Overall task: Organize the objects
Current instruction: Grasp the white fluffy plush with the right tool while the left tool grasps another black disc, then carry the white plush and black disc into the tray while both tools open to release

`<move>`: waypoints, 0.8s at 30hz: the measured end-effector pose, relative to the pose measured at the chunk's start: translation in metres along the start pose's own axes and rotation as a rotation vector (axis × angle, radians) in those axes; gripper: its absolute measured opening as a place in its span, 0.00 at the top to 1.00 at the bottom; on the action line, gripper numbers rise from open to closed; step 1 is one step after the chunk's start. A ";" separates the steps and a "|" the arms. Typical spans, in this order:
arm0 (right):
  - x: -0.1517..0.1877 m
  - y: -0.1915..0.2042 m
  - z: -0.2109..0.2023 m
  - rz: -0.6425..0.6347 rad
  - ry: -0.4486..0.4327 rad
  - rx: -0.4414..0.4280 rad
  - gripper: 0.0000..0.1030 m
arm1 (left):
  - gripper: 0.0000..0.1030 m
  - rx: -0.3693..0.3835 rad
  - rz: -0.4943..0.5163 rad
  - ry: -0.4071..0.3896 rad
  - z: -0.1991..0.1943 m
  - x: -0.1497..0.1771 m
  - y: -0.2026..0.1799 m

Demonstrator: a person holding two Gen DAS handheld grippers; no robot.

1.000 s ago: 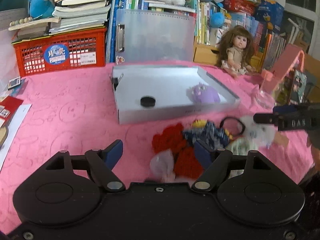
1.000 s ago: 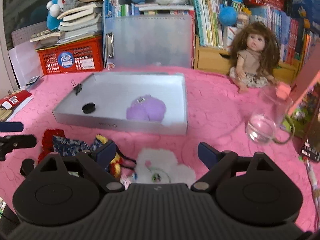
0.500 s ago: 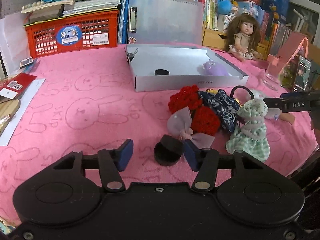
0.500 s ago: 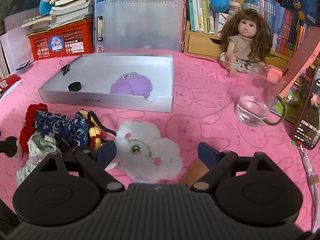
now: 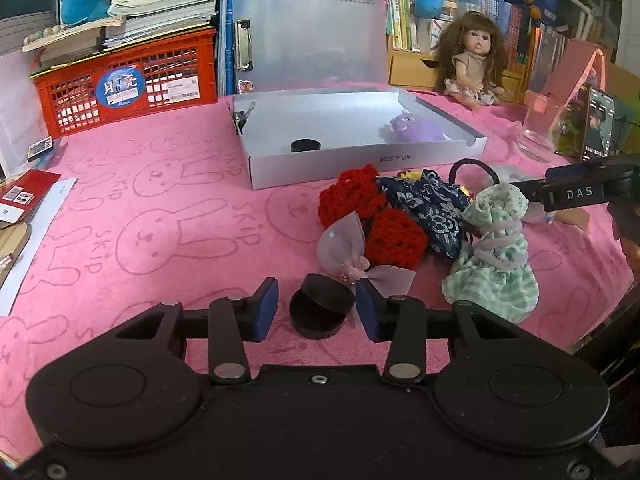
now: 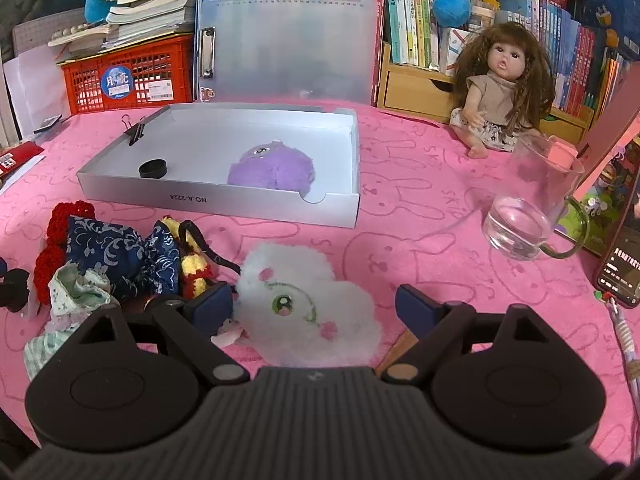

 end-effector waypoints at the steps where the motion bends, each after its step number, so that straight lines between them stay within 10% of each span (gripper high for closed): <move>1: 0.000 0.000 0.001 0.001 0.000 -0.001 0.10 | 0.61 0.001 0.003 0.000 0.001 0.000 -0.001; 16: 0.001 0.000 0.012 0.031 0.012 -0.017 0.12 | 0.72 -0.017 0.025 -0.030 0.004 0.000 -0.006; 24: 0.000 -0.001 0.005 0.052 -0.003 -0.033 0.31 | 0.72 -0.022 0.016 -0.043 0.001 -0.004 -0.005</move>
Point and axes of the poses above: each gripper's, at about its wrist camera, not at the fingertips, and z roughly the way its jaws point, y to its left, x to its underside, the point moved 2 cm from there along z, roughly the way its jaws point, and after that the axes turned 4 degrees about x, right-handed, at the moved point
